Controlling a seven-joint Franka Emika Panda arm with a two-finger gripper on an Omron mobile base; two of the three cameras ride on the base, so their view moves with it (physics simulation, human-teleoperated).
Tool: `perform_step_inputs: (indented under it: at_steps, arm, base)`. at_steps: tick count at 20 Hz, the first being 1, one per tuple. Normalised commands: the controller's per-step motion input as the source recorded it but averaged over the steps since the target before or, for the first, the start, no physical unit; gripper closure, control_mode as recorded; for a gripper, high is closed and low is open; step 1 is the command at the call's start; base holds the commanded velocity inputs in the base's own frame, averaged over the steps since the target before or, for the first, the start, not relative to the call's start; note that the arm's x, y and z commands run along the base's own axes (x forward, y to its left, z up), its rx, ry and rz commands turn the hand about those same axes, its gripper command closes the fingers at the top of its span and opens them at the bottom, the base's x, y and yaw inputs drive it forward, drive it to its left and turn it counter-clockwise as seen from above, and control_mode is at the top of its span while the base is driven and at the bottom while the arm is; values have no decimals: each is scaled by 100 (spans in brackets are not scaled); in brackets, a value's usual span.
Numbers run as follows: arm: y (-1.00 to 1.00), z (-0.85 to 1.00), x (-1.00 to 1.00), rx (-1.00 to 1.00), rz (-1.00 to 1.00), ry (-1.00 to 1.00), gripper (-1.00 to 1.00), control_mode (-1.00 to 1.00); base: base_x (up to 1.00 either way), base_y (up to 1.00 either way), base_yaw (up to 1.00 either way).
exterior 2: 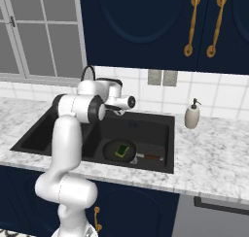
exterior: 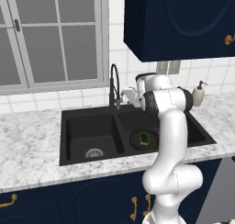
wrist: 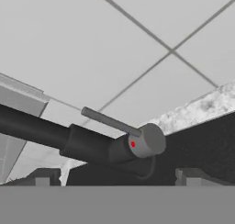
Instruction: Pick the pan and sponge and place them into the sink. Then turn on the water.
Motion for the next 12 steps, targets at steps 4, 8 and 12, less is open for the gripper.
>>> perform_step_inputs:
  at_steps: [4,8,12]
  arm:
    - [0,-15,28,0,0,0,-100,-100]
    - [3,-16,22,0,0,0,-100,-100]
    - [8,-16,18,0,0,0,-100,-100]
  base:
    - [0,0,0]
    - [0,0,0]
    - [0,0,0]
